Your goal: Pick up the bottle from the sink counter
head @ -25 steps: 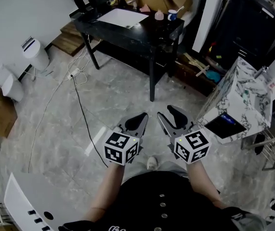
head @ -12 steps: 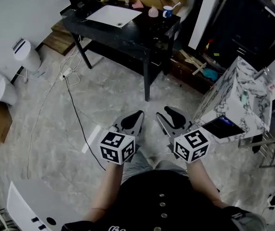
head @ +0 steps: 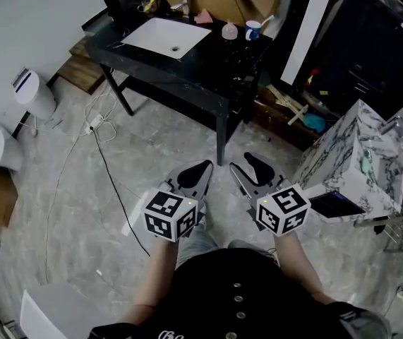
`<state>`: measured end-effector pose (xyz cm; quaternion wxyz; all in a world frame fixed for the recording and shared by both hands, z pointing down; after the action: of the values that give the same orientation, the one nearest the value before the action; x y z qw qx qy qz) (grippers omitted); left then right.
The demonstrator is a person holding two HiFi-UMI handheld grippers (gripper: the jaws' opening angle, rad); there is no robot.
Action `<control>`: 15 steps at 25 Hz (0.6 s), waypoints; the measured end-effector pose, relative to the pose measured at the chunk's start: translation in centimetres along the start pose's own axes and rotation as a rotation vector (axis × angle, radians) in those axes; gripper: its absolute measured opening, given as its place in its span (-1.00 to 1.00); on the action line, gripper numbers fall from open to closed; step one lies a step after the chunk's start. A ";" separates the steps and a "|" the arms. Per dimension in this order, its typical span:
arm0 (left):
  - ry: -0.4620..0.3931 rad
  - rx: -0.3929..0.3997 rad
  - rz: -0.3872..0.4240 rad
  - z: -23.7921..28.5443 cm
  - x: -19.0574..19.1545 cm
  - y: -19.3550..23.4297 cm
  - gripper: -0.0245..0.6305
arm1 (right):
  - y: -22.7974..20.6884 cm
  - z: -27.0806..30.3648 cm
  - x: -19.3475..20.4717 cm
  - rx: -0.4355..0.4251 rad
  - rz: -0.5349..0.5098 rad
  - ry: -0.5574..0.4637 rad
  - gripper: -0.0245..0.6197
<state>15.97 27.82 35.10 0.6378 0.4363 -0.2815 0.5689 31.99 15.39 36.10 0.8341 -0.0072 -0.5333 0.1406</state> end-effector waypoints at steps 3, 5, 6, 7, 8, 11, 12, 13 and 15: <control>0.000 0.029 0.024 1.4 -2.3 3.1 -0.88 | -1.0 2.9 -2.4 0.013 0.008 -0.024 -0.38; 0.008 0.042 0.038 2.5 -3.7 5.2 -0.87 | -1.8 4.9 -3.8 0.034 0.011 -0.031 -0.36; 0.013 0.048 0.042 3.0 -4.4 6.3 -0.87 | -2.1 5.9 -4.5 0.043 0.012 -0.030 -0.36; 0.018 0.056 0.044 3.5 -5.0 7.4 -0.87 | -2.4 6.9 -5.2 0.050 0.013 -0.028 -0.36; 0.020 0.066 0.044 3.8 -5.5 8.5 -0.87 | -2.7 7.9 -5.8 0.057 0.014 -0.027 -0.36; 0.019 0.091 0.058 4.6 -7.1 11.7 -0.87 | -3.5 10.5 -7.5 0.081 0.020 -0.041 -0.36; 0.023 0.094 0.065 4.9 -7.5 12.8 -0.87 | -3.7 11.4 -7.9 0.089 0.022 -0.045 -0.36; 0.026 0.095 0.071 5.1 -7.8 13.7 -0.87 | -3.7 12.2 -8.3 0.096 0.024 -0.047 -0.36; 0.031 0.097 0.078 5.3 -8.2 15.2 -0.87 | -3.7 13.5 -8.8 0.099 0.024 -0.053 -0.36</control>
<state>0.32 18.79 34.15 0.5975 0.4466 -0.2606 0.6129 17.31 7.81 34.68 0.8172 0.0312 -0.5476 0.1770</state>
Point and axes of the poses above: the fingertips, and each gripper's own axes: z forward along the fingers, y to its left, x out of its underside, the point moved 10 cm from there along -z, backward along the fingers, and after that the axes turned 13 degrees about y, right-handed, at the moved point
